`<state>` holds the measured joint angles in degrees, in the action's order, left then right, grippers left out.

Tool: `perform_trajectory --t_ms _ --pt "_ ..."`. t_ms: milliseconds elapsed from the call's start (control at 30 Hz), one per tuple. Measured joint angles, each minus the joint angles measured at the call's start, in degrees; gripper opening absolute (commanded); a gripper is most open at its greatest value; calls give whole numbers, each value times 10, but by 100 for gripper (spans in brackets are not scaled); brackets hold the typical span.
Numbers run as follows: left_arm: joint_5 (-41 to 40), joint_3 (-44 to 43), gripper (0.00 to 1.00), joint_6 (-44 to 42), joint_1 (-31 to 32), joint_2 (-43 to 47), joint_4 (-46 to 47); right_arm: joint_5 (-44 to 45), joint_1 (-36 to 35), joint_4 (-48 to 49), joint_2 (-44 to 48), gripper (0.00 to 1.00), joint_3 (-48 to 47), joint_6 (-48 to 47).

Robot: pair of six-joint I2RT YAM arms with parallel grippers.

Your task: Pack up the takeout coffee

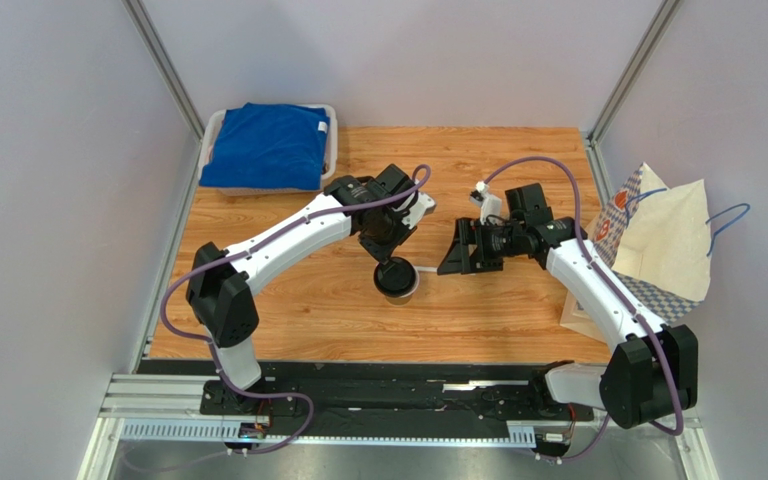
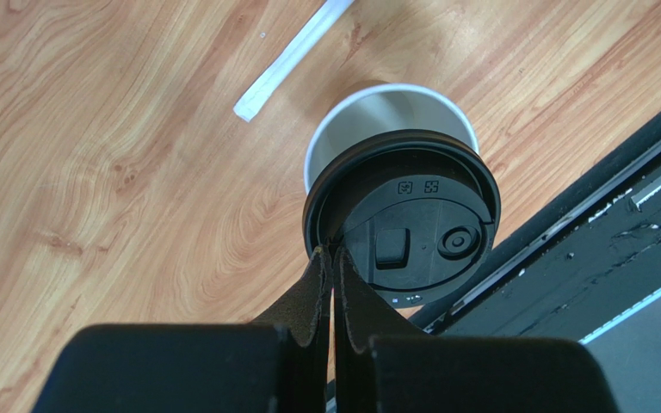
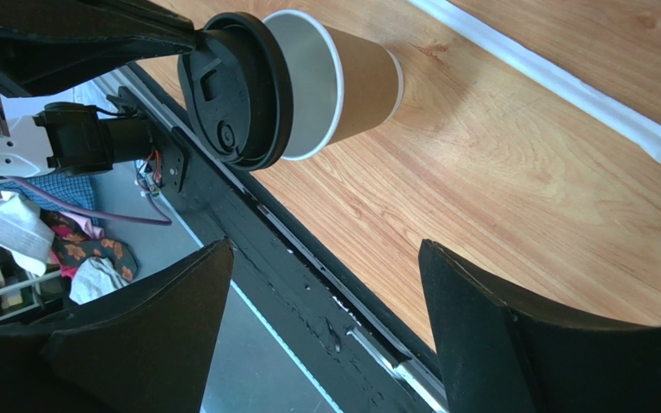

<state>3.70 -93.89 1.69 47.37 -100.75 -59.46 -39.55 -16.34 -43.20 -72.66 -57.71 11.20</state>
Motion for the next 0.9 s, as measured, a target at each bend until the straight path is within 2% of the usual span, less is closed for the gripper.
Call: perform_trajectory --t_ms 900 --pt "-11 -36 0 6 0 -56 -7 -7 9 36 0 85 35 17"
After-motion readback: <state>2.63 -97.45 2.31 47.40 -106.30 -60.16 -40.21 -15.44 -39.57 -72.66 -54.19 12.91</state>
